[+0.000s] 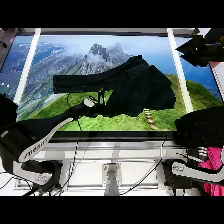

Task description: Fold the clothes and pants, and hang the long-sleeved shirts on hangers.

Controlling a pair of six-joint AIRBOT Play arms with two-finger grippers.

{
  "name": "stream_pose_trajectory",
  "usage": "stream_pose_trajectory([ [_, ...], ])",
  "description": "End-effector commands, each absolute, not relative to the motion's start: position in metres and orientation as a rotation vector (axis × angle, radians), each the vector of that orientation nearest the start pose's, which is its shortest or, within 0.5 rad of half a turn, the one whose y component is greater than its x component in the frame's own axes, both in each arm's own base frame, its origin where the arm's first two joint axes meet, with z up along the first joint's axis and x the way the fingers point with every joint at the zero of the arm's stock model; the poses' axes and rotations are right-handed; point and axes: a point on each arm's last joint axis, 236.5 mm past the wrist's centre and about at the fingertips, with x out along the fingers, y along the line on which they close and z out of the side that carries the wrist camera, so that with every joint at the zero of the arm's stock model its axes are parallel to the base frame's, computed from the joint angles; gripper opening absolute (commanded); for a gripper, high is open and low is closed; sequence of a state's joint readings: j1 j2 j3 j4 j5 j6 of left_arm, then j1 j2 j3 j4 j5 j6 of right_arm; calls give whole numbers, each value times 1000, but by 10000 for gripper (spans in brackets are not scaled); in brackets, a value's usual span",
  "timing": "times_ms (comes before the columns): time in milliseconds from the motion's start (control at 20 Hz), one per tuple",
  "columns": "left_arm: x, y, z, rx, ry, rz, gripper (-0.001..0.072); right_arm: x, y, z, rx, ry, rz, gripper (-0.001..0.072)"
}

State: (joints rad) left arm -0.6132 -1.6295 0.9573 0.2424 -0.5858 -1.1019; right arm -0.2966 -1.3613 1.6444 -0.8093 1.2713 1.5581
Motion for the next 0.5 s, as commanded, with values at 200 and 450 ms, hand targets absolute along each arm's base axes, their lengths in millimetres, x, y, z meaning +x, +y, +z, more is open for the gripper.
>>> stream_pose_trajectory([
  [200,334,-364,-96,-707,1284,-529,336,467,20,211,680,825,292,445],
  [450,347,-364,-97,-779,1257,-472,298,467,23,213,693,820,306,445],
])
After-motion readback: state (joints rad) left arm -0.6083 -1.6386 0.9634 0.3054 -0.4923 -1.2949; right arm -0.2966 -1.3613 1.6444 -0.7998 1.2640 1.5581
